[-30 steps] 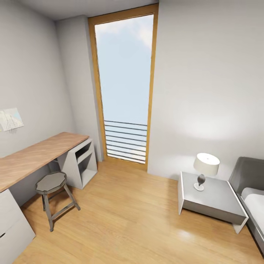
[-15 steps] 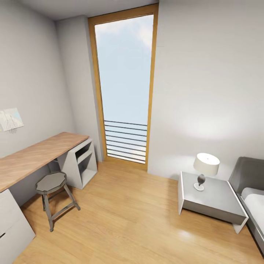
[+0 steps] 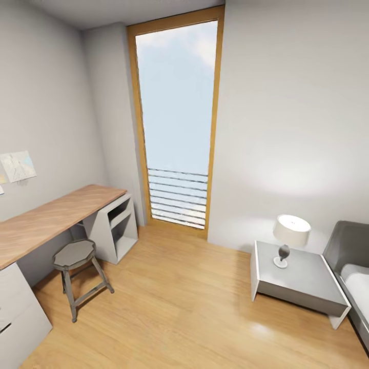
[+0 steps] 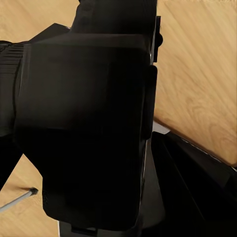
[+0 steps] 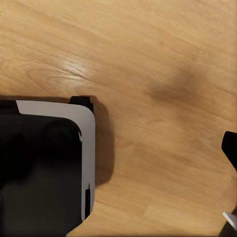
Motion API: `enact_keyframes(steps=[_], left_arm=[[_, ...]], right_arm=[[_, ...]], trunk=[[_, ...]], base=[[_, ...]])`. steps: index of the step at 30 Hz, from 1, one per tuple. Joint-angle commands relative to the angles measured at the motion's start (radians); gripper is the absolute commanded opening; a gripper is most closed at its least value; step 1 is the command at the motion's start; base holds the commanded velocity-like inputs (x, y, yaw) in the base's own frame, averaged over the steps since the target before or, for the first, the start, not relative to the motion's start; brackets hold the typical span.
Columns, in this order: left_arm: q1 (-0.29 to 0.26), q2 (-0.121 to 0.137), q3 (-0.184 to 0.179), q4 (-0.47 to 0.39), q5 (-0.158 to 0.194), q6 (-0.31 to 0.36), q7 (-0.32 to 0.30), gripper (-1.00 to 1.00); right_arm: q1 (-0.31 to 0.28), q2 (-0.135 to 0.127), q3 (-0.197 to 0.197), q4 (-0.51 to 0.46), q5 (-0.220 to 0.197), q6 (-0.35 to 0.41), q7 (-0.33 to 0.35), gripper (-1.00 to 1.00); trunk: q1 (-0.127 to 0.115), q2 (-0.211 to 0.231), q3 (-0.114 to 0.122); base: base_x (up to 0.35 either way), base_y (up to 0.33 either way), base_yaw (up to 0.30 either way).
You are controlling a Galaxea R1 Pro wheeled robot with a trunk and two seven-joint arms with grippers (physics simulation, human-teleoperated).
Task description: Attach the digital camera to the camera tripod in the bedroom.
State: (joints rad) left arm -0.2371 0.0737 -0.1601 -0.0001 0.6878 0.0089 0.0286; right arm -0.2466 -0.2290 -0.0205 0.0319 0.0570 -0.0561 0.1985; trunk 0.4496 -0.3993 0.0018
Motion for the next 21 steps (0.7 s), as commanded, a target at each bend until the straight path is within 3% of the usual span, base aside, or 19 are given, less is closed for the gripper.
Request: enact_keyframes(steps=[1, 8, 21], left_arm=[[0.000, 0.000, -0.009, 0.000, 0.006, 0.001, 0.001, -1.00], [-0.001, -0.004, -0.009, -0.001, 0.008, -0.001, 0.001, -1.00], [-0.001, -0.005, -0.009, -0.001, 0.011, -0.001, 0.003, -1.00]], right_arm=[[0.000, -0.001, -0.003, 0.003, 0.006, -0.005, 0.002, 1.00], [0.015, 0.014, -0.003, 0.003, 0.006, 0.014, 0.002, 1.00], [0.015, 0.016, -0.003, 0.002, 0.006, 0.007, 0.001, 1.00]], trunk=[[0.000, -0.001, 0.000], [0.000, -0.001, 0.005], [0.000, -0.001, 0.015]], base=[[0.000, 0.000, 0.175], [0.000, 0.000, 0.224], [0.000, 0.000, 0.247]])
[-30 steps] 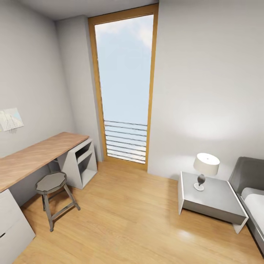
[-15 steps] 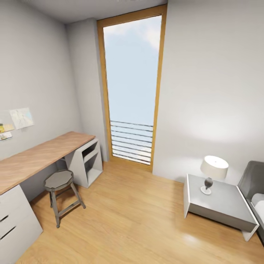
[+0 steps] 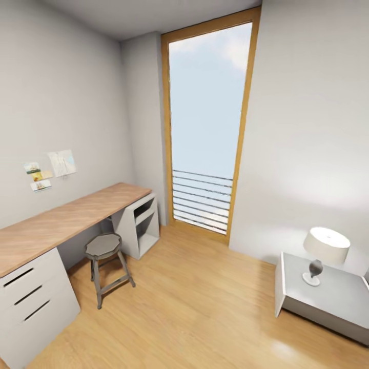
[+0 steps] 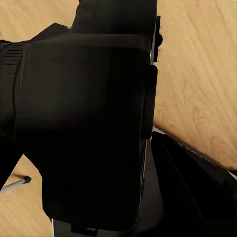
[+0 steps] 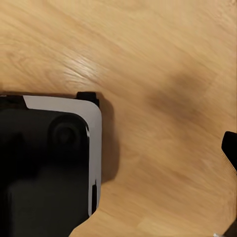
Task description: Attach the digital camera to the camera tripod in the bedroom.
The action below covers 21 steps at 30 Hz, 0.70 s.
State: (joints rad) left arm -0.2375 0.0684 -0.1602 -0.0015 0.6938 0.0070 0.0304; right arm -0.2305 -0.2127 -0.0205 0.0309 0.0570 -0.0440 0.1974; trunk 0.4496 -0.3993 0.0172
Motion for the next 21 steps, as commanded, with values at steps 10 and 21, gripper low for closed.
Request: enact_keyframes(steps=[10, 21], left_arm=[[0.000, -0.001, -0.008, 0.000, 0.005, 0.001, 0.002, -1.00], [0.000, -0.001, -0.008, 0.000, 0.005, 0.001, 0.002, -1.00]], right_arm=[[0.000, -0.001, -0.002, 0.003, 0.007, -0.013, 0.003, 1.00], [-0.001, -0.002, -0.002, 0.003, 0.009, -0.014, 0.004, 1.00]], trunk=[[0.000, -0.001, 0.006], [0.000, -0.001, 0.013]], base=[[0.000, 0.000, 0.255], [0.000, 0.000, 0.257]])
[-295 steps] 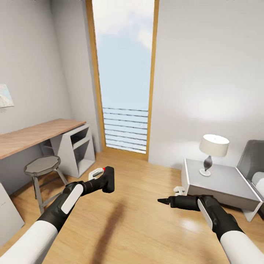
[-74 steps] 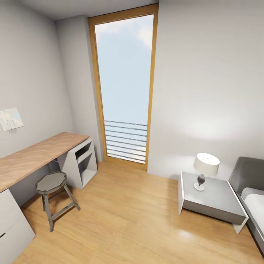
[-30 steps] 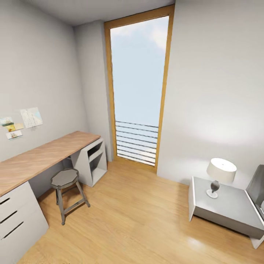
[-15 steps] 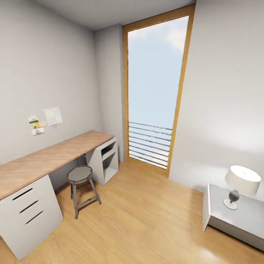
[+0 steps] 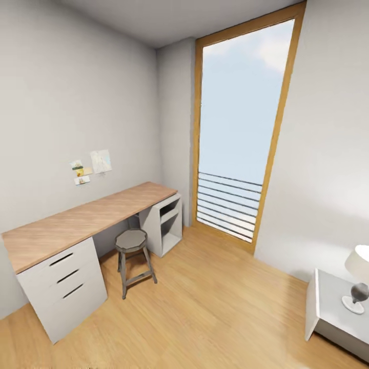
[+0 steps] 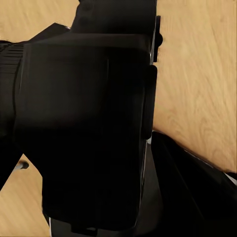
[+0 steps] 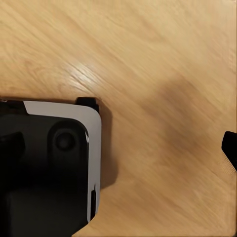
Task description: Attach the digital camera to the camera tripod in the bedroom.
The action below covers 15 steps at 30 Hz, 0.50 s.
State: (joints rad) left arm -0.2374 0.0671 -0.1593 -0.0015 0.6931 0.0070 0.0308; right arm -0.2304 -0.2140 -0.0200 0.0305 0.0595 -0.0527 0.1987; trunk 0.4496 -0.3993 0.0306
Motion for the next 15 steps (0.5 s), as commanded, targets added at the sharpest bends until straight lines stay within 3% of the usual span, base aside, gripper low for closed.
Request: enact_keyframes(steps=[1, 15], left_arm=[[0.000, 0.000, -0.008, 0.000, 0.006, 0.001, 0.001, -1.00], [0.000, -0.002, -0.005, 0.000, 0.006, 0.001, 0.002, -1.00]], right_arm=[[-0.001, -0.001, -0.002, 0.003, 0.006, -0.006, 0.002, 1.00], [-0.001, -0.001, -0.001, 0.003, 0.011, -0.006, 0.002, 1.00]], trunk=[[0.000, -0.001, 0.000], [0.000, -0.001, 0.001]], base=[[0.000, 0.000, 0.263], [0.000, 0.000, 0.266]])
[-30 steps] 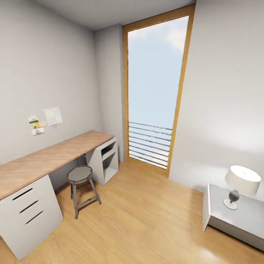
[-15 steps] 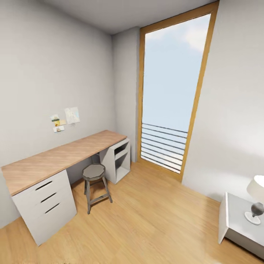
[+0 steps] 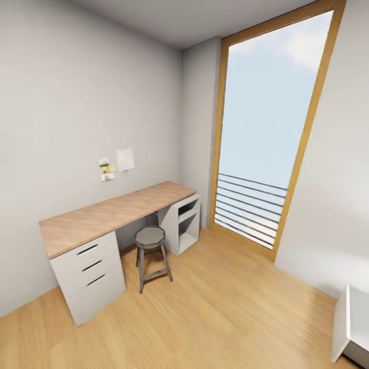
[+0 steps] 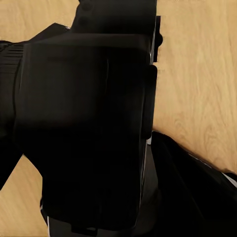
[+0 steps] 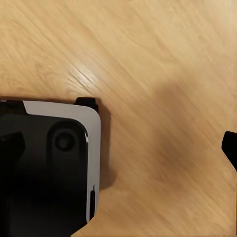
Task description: Attach the digital camera to the camera tripod in the bedroom.
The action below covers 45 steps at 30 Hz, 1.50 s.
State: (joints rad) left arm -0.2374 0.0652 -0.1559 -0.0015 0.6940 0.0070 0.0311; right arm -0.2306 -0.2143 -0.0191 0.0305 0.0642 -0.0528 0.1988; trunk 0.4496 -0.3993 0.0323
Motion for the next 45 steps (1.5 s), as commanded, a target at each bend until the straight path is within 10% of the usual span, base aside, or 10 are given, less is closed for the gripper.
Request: enact_keyframes(steps=[1, 45], left_arm=[[0.000, 0.000, -0.008, 0.000, 0.006, 0.001, 0.002, -1.00], [0.000, -0.027, -0.005, 0.000, 0.005, 0.002, 0.003, -1.00]], right_arm=[[-0.001, 0.000, -0.002, 0.003, 0.007, -0.006, 0.002, 1.00], [-0.001, -0.002, 0.002, 0.003, 0.009, -0.005, 0.002, 1.00]], trunk=[[0.000, -0.001, 0.000], [0.000, -0.001, 0.000]], base=[[0.000, 0.000, 0.267], [0.000, 0.000, 0.267]])
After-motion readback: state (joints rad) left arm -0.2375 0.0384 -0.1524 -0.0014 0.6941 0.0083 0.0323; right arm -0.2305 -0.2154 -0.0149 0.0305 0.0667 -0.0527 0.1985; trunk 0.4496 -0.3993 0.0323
